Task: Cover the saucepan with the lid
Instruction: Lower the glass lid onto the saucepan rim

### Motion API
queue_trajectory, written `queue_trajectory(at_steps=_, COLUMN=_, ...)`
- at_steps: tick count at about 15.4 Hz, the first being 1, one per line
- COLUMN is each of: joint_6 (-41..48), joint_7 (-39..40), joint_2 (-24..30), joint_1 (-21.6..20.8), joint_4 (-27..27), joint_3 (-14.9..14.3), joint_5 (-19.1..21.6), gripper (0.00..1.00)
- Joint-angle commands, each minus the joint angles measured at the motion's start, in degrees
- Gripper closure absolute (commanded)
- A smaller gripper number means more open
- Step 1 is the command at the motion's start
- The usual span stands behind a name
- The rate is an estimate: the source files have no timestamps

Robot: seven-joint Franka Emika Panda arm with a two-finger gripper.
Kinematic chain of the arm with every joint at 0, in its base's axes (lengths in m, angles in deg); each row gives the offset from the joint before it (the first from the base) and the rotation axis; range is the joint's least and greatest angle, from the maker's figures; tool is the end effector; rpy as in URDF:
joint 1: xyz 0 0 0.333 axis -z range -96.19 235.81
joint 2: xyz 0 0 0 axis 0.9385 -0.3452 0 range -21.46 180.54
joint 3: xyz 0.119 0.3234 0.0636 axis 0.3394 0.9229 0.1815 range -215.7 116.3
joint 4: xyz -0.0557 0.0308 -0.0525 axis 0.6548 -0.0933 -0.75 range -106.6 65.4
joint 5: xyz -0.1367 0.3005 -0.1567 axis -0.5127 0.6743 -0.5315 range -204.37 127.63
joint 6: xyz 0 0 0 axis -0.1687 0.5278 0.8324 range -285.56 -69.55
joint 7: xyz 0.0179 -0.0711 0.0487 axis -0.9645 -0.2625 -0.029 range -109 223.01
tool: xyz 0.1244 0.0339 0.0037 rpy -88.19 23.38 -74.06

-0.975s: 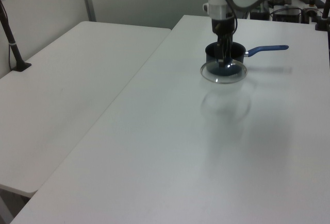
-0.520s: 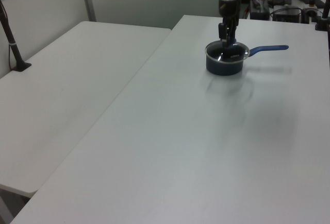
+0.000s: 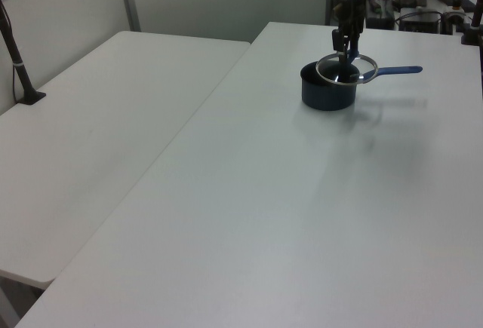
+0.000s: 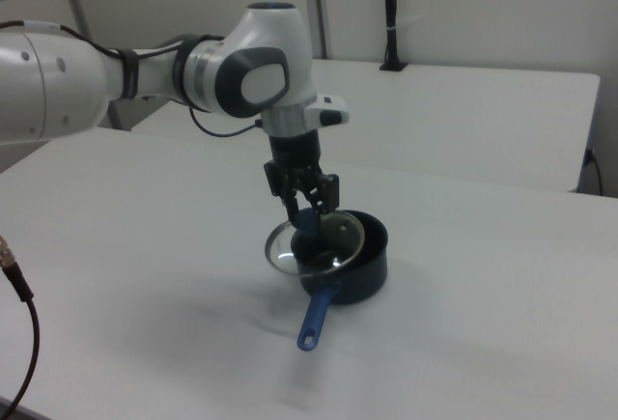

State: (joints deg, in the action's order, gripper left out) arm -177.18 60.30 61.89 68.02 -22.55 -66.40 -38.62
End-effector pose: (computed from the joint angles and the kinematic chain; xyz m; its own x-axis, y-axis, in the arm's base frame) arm 0.6112 -0.1421 0.4740 0.9806 -0.1907 -0.0448 -0.1862 -0.9785 0.0889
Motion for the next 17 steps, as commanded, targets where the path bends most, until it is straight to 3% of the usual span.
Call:
queue_trajectory(at_steps=1, joint_6=-0.42, joint_7=0.83, joint_2=-0.97, joint_1=0.73, joint_4=1.6, joint_3=-0.35, joint_5=-0.19, gripper=0.51)
queue_trajectory(at_steps=5, joint_6=-4.72, joint_7=-2.41, joint_2=-3.35, joint_1=1.52, joint_4=2.92, joint_3=-0.35, joint_5=1.47, gripper=0.51)
queue_trajectory(at_steps=8, joint_6=-5.43, joint_7=-5.13, joint_2=-6.6, joint_1=2.57, joint_4=7.04, joint_3=-0.53, joint_5=3.58, gripper=0.5)
queue_trajectory(at_steps=11, joint_6=-6.66, joint_7=-6.02, joint_2=-6.69, joint_1=2.58, joint_4=7.4, joint_3=-1.5, joint_5=6.57, gripper=0.5)
queue_trajectory(at_steps=17, joint_6=-5.36, joint_7=-6.11, joint_2=-6.78, joint_1=2.4, joint_4=7.05, joint_3=-1.5, joint_5=7.28, gripper=0.5)
